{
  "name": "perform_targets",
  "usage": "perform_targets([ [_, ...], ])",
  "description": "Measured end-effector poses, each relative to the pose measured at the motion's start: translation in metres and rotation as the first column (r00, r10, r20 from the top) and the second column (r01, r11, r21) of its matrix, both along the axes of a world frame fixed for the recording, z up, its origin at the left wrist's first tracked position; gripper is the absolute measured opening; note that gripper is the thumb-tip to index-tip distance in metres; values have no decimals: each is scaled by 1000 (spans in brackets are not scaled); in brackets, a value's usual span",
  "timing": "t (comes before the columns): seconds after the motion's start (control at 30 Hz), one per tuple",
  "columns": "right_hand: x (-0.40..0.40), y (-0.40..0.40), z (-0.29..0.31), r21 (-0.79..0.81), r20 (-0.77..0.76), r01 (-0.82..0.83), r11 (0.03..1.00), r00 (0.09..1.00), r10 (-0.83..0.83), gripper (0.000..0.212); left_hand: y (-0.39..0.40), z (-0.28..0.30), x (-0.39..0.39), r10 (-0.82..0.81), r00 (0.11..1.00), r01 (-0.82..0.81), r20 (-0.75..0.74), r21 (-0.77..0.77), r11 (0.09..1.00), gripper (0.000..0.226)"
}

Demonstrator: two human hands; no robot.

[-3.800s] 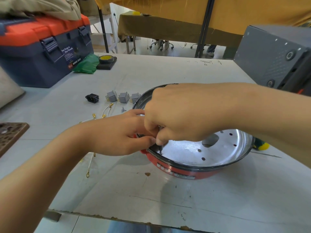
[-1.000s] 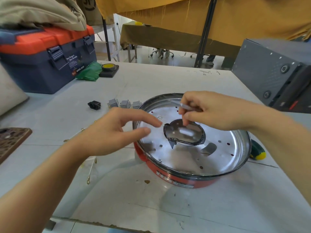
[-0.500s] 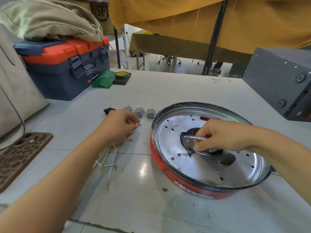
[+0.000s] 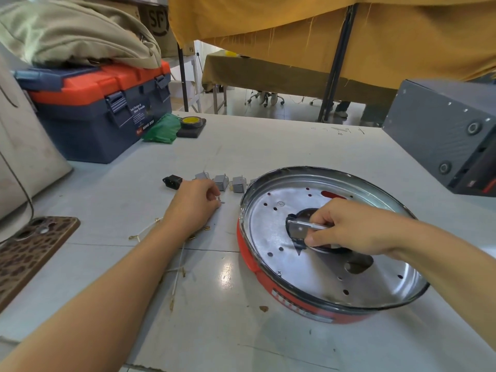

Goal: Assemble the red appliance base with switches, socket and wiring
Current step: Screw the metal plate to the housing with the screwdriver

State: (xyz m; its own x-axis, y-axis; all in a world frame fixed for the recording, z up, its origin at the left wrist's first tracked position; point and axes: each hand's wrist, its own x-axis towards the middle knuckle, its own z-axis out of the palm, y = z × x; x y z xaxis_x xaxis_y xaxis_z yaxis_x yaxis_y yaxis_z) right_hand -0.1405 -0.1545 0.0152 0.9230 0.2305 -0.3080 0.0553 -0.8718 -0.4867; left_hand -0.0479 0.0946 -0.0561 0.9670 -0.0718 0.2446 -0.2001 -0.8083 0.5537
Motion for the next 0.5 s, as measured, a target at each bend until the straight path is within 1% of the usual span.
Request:
perform_targets([
  [0.13,-2,6,-1,32,-1,42,999,999,-42,36,-1,-2,0,-7,999,7,46,6,1000,14],
  [0.27,-2,13,-3,25,12,63,998,998,-63,43,-1,-5,0,-19,997,19,68,2,1000,14],
  [0.37,-1,17,-4,34,27,76,996,997,-77,42,-2,-5,0,-20,998,21,61,-2,1000,9],
  [0.5,0,19,-5,43,30,95,995,995,-96,44,-4,-4,0,-41,997,38,66,50,998,9],
])
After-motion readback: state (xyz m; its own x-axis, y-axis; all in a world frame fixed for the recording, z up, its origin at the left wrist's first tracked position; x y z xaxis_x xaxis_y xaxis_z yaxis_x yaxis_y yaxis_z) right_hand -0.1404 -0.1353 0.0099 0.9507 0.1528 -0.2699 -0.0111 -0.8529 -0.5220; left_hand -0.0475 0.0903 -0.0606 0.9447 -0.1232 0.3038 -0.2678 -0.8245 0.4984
